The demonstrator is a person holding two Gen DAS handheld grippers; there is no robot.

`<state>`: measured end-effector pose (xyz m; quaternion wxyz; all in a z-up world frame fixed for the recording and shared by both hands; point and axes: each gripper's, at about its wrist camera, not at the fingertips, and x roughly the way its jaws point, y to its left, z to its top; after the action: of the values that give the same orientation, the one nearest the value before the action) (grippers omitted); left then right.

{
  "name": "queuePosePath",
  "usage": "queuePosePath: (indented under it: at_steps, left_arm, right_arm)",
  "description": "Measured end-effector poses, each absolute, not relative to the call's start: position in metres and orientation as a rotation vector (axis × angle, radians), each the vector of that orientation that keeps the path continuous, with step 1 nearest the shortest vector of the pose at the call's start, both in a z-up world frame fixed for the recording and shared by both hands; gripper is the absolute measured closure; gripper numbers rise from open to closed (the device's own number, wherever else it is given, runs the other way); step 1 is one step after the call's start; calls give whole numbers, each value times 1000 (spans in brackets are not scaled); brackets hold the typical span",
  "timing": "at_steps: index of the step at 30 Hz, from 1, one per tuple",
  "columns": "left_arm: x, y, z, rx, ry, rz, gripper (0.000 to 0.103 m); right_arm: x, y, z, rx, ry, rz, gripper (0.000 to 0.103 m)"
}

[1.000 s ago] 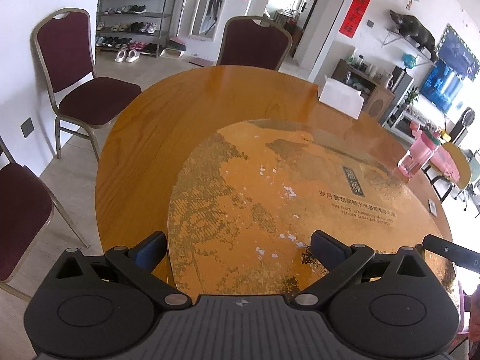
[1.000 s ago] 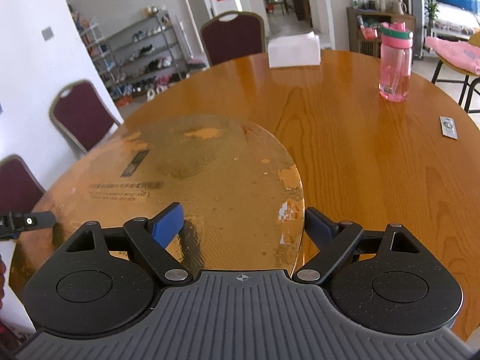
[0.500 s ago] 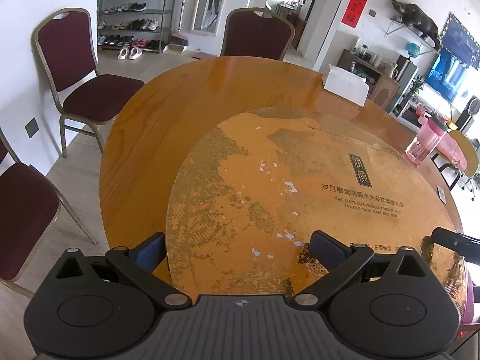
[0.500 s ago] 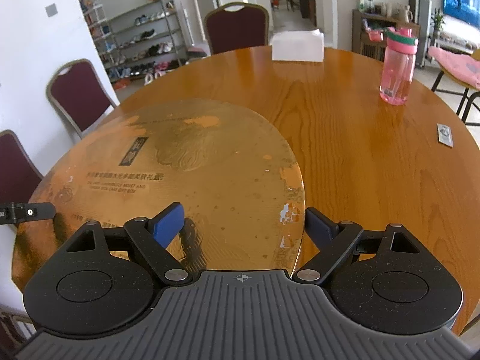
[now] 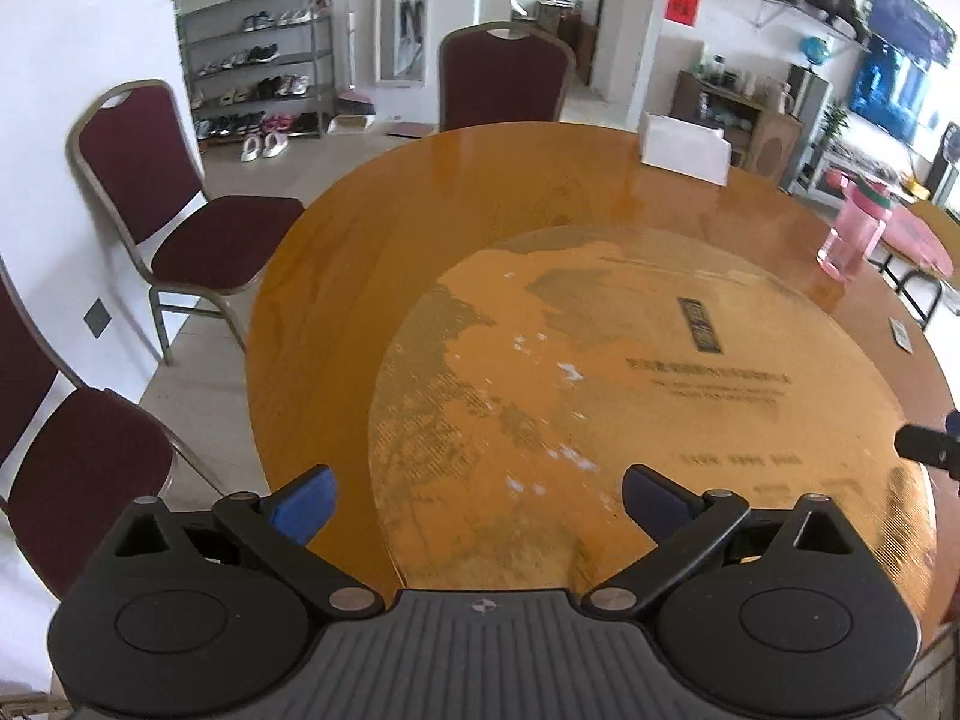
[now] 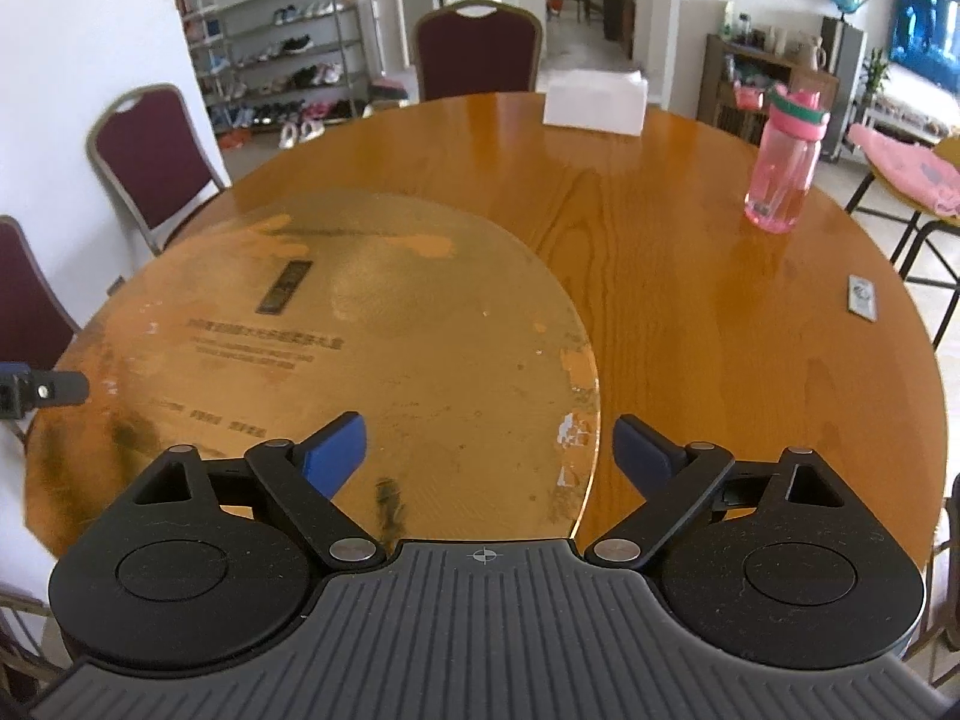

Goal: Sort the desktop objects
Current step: 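Carry the gold lid with both tools over the fruit tray, then lower the gold lid onto the tray with both tools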

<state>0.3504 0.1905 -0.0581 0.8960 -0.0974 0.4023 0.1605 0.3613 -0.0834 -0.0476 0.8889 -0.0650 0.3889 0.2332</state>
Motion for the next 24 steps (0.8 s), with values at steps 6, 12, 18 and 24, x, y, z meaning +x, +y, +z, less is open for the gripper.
queuePosePath:
  at_steps: [6,12,18,24]
  left_arm:
    - [340,167,-52,-152,920,343,1]
    - [329,136,-50,-79,968,316,1]
    - [323,128,-63,-42,1017,386,1]
    - [314,141,-75,-108,1049,438,0]
  right_arm:
    - [334,-94,-25,-104,854,451,8]
    - [302,-100,-19,-20,925,451,8]
    - [274,-89,-33,-139,928,441,6]
    - [266,-88,-44,-161,971,451,6]
